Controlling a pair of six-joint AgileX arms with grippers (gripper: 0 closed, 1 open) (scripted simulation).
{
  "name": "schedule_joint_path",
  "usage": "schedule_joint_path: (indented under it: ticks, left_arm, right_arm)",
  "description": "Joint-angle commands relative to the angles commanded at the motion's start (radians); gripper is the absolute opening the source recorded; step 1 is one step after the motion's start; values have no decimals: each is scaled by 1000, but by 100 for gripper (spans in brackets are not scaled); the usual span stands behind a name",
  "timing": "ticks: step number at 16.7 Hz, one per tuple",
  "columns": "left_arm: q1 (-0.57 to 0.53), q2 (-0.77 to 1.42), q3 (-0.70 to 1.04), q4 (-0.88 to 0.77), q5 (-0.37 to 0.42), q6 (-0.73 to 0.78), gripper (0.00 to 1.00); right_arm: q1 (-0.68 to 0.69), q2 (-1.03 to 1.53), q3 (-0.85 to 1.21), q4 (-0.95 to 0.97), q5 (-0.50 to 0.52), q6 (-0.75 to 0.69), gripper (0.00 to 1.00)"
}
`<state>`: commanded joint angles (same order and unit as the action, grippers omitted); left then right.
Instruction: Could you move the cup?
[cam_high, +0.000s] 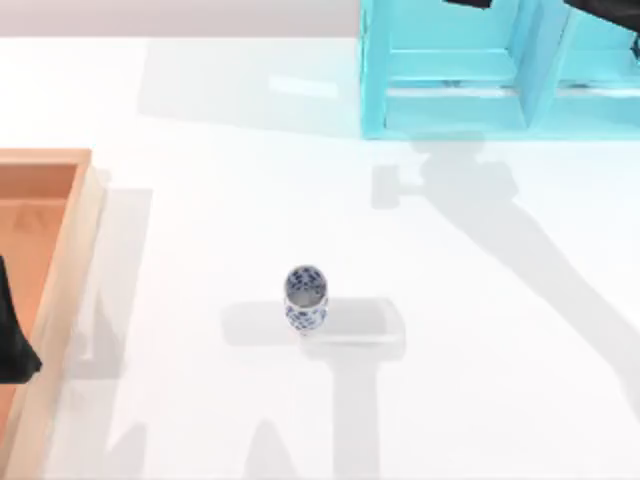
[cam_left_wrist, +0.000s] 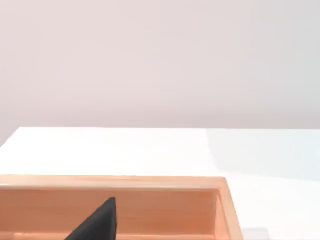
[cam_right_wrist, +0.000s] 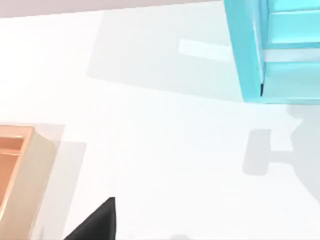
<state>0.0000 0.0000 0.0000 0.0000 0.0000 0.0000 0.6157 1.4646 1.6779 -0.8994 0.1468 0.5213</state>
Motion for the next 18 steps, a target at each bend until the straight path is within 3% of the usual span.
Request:
schedule_joint_path:
  ticks: [10, 18]
  left_arm:
    - [0, 0, 0, 0, 0, 0, 100]
    - [0, 0, 0, 0, 0, 0, 100]
  right_arm:
    - [206, 796, 667, -520, -55, 285, 100]
    - [244, 1005, 842, -658, -64, 359, 100]
